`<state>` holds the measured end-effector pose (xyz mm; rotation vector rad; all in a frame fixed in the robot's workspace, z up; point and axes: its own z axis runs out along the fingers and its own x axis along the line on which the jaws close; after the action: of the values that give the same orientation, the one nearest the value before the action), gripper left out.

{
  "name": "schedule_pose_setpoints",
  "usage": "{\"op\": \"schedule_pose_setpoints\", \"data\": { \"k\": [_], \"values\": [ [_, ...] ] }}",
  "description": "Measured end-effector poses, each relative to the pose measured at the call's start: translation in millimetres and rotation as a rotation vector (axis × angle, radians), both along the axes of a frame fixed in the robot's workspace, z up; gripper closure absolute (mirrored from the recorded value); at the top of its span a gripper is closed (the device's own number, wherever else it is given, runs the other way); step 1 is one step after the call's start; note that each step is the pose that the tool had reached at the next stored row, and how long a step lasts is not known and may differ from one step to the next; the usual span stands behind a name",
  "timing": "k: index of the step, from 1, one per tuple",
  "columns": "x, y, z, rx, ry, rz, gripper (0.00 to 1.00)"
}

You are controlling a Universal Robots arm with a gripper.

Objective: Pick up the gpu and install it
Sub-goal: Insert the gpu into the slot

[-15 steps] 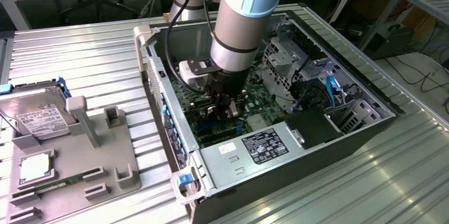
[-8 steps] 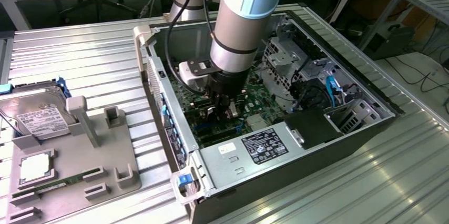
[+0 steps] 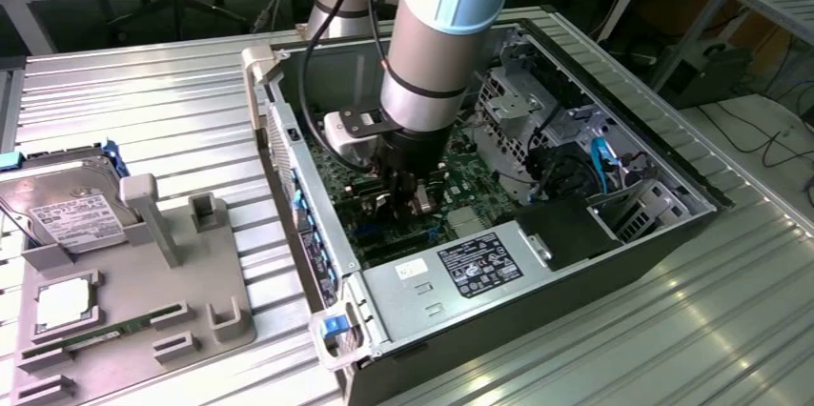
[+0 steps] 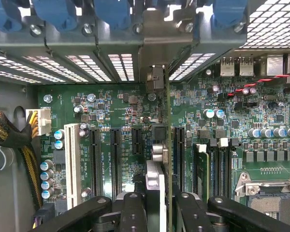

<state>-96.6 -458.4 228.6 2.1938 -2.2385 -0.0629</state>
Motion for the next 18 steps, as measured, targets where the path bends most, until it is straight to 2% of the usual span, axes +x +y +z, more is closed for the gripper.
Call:
{"op": "schedule_pose_setpoints", "data": {
  "k": [4,11,13,14,15,18],
  "values": [
    [-0.3,2.4,-5.9,-0.0015,-0.0058,0.0,0.72],
    [-0.4,2.3,-6.1,-0.0011,-0.006,0.0,0.72],
    [-0.8,2.7,-5.9,-0.0001,-0.0077,-0.001,0.71],
    [-0.5,2.6,-4.2,-0.0004,-0.0087,0.0,0.71],
    [-0.4,2.6,-2.3,-0.0008,-0.0089,0.0,0.65],
    [-0.4,2.9,14.2,-0.0025,-0.0126,0.0,0.65]
  ]
}}
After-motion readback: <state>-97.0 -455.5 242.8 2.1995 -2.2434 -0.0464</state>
